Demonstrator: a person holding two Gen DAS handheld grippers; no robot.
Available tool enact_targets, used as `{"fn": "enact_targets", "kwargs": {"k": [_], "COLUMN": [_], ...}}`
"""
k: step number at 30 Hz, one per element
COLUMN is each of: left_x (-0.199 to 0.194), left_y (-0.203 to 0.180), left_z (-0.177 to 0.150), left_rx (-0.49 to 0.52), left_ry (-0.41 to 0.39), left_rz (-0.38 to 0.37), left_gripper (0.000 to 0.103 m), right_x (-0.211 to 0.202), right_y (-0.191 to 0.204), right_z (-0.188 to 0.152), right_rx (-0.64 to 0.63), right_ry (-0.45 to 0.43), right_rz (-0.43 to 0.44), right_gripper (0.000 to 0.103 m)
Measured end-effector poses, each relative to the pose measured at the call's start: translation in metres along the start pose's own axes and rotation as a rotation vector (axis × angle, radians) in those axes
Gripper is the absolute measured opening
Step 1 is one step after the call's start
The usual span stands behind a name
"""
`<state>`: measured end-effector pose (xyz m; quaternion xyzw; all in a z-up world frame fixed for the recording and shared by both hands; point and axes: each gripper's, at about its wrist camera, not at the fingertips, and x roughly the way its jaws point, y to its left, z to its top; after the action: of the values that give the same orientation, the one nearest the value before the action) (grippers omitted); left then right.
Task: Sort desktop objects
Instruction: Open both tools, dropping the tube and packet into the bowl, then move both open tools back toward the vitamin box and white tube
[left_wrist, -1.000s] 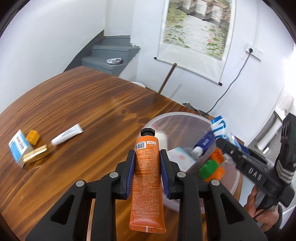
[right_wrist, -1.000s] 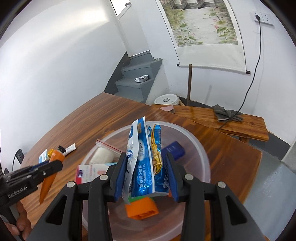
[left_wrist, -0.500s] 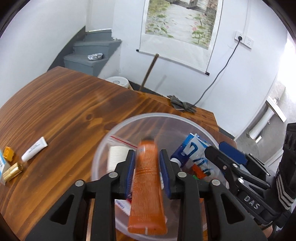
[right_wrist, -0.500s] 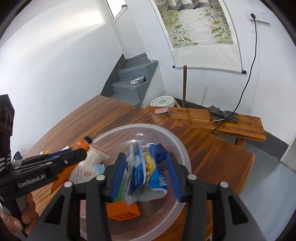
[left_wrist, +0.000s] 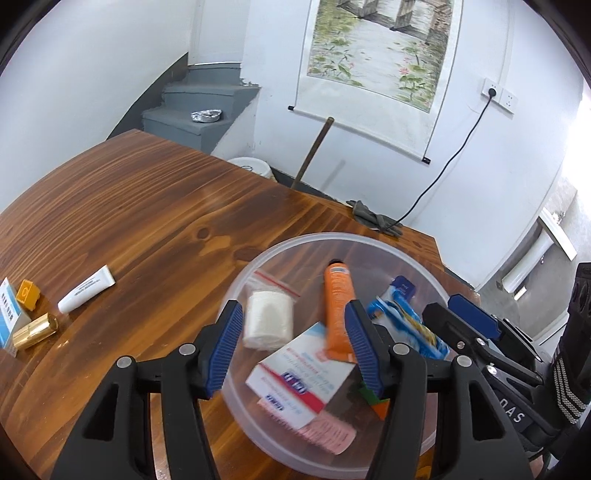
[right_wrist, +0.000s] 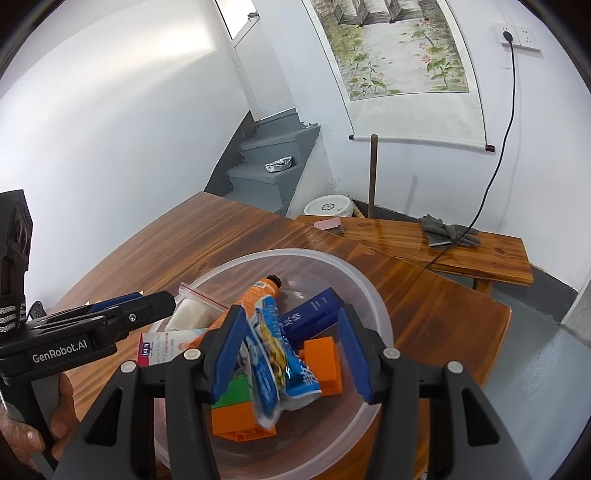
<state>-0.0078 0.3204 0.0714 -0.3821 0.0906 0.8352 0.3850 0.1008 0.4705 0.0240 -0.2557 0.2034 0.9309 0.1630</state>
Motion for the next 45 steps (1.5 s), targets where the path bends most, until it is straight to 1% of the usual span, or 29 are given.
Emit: {"fn": "enact_targets", "kwargs": {"k": [1, 4, 7, 13, 19, 25, 27, 29, 31, 34, 36, 37, 38, 39, 41, 43, 45], "left_x": [0.000, -0.002, -0.007, -0.016, -0.028, -0.043, -0.048, -0.053, -0.056, -0.059, -0.061, -0.061, -0.062, -0.063, -0.067, -0.069, -0.068], "left_y": [0.002, 0.010, 0.021, 0.056, 0.103, 0.157, 0.176, 0.197, 0.215, 0.244, 0.266, 0.272, 0.282, 0.288, 0.300, 0.306, 0.312], "left_z": [-0.001, -0.004, -0.008, -0.014, -0.021, -0.030, -0.033, -0.036, -0.039, -0.043, -0.048, -0.050, -0.052, -0.054, -0.057, -0.057, -0.054], "left_rx": [-0.005, -0.019, -0.034, -0.106, -0.204, -0.309, -0.343, -0.379, -0.422, -0.501, -0.565, -0.586, -0.616, -0.634, -0.669, -0.674, -0.670], "left_ry": [0.001, 0.005, 0.004, 0.003, 0.008, 0.000, -0.009, -0.015, -0.019, -0.024, -0.031, -0.036, -0.049, -0.060, -0.092, -0.111, -0.116], "left_rz": [0.004, 0.018, 0.042, 0.088, 0.162, 0.285, 0.325, 0.366, 0.388, 0.391, 0.396, 0.403, 0.412, 0.422, 0.451, 0.479, 0.506], "left_gripper": [0.061, 0.061, 0.061, 0.061, 0.061, 0.061, 0.061, 0.061, 0.061, 0.061, 0.061, 0.061, 0.063, 0.067, 0.070, 0.072, 0.077], "right_x": [0.000, -0.001, -0.001, 0.004, 0.009, 0.024, 0.029, 0.034, 0.039, 0.048, 0.057, 0.062, 0.066, 0.072, 0.082, 0.094, 0.106], "right_y": [0.002, 0.011, 0.022, 0.047, 0.077, 0.119, 0.134, 0.147, 0.163, 0.182, 0.191, 0.197, 0.201, 0.207, 0.215, 0.224, 0.229], "right_z": [0.000, -0.002, -0.004, -0.007, -0.006, -0.015, -0.018, -0.019, -0.020, -0.019, -0.017, -0.016, -0.015, -0.015, -0.015, -0.015, -0.015], "right_rx": [-0.002, -0.014, -0.034, -0.075, -0.114, -0.164, -0.195, -0.224, -0.251, -0.282, -0.282, -0.279, -0.277, -0.277, -0.277, -0.274, -0.262], "right_ry": [0.001, 0.002, 0.006, 0.022, 0.028, 0.070, 0.076, 0.082, 0.087, 0.096, 0.122, 0.140, 0.152, 0.167, 0.190, 0.216, 0.234], "right_rz": [0.003, 0.015, 0.027, 0.062, 0.102, 0.156, 0.164, 0.168, 0.176, 0.173, 0.173, 0.176, 0.182, 0.188, 0.191, 0.198, 0.193], "right_gripper": [0.057, 0.063, 0.064, 0.066, 0.069, 0.071, 0.074, 0.080, 0.080, 0.081, 0.081, 0.081, 0.081, 0.081, 0.081, 0.081, 0.081]}}
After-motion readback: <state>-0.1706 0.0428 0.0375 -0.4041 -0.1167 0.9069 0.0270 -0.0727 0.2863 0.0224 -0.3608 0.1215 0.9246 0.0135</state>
